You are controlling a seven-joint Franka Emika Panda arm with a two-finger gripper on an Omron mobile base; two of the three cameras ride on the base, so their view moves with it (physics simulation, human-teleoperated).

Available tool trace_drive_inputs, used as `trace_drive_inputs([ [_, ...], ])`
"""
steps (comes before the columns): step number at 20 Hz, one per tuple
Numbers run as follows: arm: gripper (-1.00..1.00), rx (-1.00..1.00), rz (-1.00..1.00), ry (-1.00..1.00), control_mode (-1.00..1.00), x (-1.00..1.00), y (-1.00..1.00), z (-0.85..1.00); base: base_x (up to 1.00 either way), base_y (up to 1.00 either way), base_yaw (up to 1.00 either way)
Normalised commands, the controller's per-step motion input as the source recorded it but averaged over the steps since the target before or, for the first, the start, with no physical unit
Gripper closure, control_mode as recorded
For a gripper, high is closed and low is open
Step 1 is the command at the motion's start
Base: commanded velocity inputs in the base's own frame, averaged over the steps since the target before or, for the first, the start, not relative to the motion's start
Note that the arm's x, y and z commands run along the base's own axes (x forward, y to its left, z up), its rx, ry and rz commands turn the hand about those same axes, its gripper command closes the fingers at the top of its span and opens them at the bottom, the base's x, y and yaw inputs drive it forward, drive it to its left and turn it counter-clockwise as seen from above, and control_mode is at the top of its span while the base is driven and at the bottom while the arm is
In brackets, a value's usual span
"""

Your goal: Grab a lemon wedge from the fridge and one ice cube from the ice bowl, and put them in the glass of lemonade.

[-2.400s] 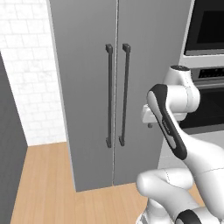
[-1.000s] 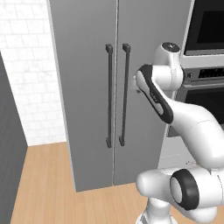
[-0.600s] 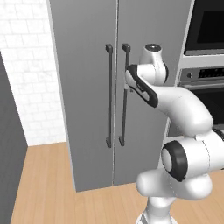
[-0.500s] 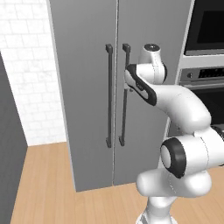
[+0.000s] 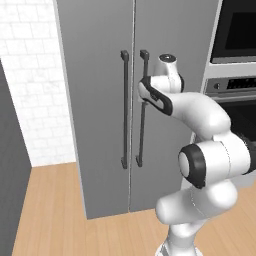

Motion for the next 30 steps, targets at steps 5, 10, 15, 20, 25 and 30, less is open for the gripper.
trace_drive_inputs([
  [5, -1.0, 0.0, 0.0, -0.04, -1.0, 0.49, 0.0, -0.09, 0.0, 0.0, 0.0],
  [10, -1.0, 0.03, 0.0, -0.06, -1.0, 0.62, -0.11, 0.0, 0.0, 0.0, 0.0],
  [15, -1.0, 0.0, 0.0, -0.07, -1.0, 0.49, 0.0, 0.0, 0.0, 0.0, 0.0],
  [20, -1.0, 0.0, 0.0, 0.0, -1.0, 0.66, 0.0, -0.07, 0.0, 0.0, 0.0],
  [25, -1.0, 0.0, 0.0, 0.0, -1.0, 0.45, 0.0, -0.19, 0.0, 0.0, 0.0],
  [30, -1.0, 0.0, 0.0, 0.0, -1.0, 0.38, 0.0, -0.22, 0.0, 0.0, 0.0],
])
